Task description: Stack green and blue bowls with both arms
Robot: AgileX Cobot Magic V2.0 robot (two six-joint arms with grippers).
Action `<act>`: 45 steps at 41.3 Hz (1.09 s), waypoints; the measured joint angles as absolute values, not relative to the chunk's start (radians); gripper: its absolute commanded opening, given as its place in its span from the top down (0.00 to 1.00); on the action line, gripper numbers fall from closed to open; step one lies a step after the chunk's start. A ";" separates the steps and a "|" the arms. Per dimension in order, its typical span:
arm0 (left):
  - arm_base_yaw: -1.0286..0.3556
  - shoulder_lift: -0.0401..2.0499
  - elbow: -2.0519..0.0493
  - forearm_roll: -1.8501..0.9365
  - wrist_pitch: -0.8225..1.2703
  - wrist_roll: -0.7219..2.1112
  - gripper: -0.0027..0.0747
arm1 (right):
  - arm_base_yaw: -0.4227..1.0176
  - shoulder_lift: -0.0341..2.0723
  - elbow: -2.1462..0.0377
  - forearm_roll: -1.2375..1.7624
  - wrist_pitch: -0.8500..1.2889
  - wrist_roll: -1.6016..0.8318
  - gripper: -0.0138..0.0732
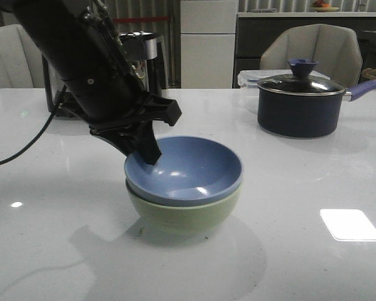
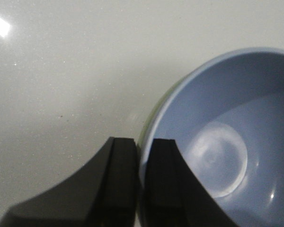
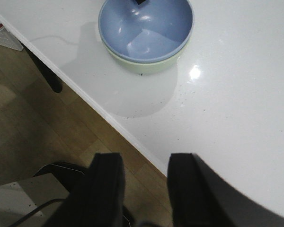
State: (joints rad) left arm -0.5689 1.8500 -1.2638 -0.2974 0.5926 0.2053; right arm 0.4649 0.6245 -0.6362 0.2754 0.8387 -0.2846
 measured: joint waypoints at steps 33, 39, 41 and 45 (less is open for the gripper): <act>-0.569 1.183 -1.046 -0.189 0.723 0.205 0.35 | 0.465 0.624 -0.636 0.275 0.839 -0.285 0.43; -0.569 0.986 -0.917 -0.182 0.735 0.205 0.35 | 0.465 0.624 -0.636 0.275 0.840 -0.285 0.43; -0.569 0.934 -0.876 -0.181 0.741 0.205 0.35 | 0.465 0.624 -0.636 0.275 0.840 -0.285 0.43; -0.569 0.825 -0.806 -0.181 0.755 0.205 0.35 | 0.465 0.624 -0.636 0.275 0.844 -0.285 0.43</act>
